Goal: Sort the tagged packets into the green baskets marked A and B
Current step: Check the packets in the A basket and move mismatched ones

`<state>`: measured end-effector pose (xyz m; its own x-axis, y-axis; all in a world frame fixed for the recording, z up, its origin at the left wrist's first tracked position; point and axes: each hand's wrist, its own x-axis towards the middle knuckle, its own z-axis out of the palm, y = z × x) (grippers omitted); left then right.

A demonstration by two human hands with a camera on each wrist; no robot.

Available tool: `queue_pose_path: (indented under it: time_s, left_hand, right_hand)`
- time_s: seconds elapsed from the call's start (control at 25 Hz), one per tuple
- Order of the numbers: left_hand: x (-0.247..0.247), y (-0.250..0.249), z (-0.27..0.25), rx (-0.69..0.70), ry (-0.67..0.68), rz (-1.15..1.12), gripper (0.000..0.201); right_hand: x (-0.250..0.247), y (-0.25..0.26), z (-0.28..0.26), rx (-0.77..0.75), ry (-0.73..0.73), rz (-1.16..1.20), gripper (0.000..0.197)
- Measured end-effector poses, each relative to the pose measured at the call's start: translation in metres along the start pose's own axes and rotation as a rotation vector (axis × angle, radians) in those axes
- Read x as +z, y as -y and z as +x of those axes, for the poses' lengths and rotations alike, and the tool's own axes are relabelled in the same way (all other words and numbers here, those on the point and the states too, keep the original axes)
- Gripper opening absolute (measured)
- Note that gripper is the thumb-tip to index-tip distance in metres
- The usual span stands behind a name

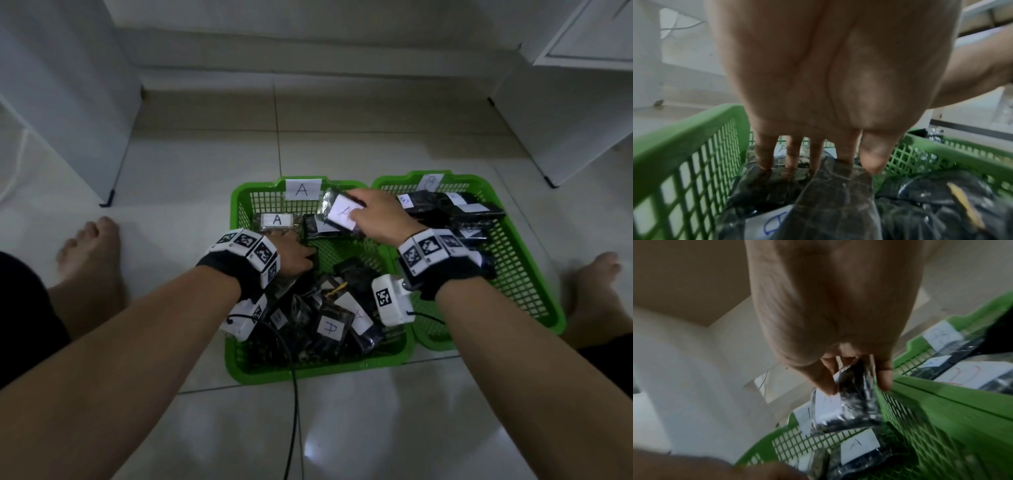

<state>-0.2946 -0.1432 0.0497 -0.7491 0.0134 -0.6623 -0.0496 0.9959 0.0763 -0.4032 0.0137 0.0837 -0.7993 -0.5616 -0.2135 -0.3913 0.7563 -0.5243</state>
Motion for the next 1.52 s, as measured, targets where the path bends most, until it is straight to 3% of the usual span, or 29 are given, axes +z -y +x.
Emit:
queue_pose_path:
  time_s: [0.08,0.2,0.52,0.84,1.0,1.16,1.4,1.52]
  left_hand:
    - [-0.004,0.005,-0.004,0.016,-0.066,-0.073,0.057]
    - [-0.002,0.016,-0.008,-0.008,-0.106,-0.184,0.076]
    - [-0.007,0.017,-0.013,-0.026,-0.046,-0.188,0.072]
    - [-0.011,0.016,-0.017,-0.009,0.008,-0.173,0.072]
    - [-0.009,0.018,-0.018,-0.018,0.018,-0.191,0.072]
    - [-0.01,0.017,-0.017,-0.027,0.03,-0.174,0.072]
    - [-0.011,0.011,-0.017,-0.045,0.044,-0.125,0.081]
    - [-0.015,0.012,-0.018,-0.034,0.041,-0.168,0.08]
  right_hand:
    - [0.012,0.008,0.003,-0.076,0.011,-0.204,0.035]
    - [0.024,0.013,0.004,-0.092,0.032,-0.434,0.025]
    - [0.036,0.014,0.021,-0.01,0.321,-0.485,0.025]
    - [0.045,0.019,0.011,-0.105,0.131,-0.596,0.014]
    - [0.044,0.02,0.007,-0.052,0.208,-0.602,0.004]
    - [0.044,0.017,0.007,-0.094,0.274,-0.568,0.03]
    - [0.054,0.02,0.01,-0.131,0.211,-0.673,0.02]
    - [0.048,0.019,0.01,-0.075,0.243,-0.583,0.031]
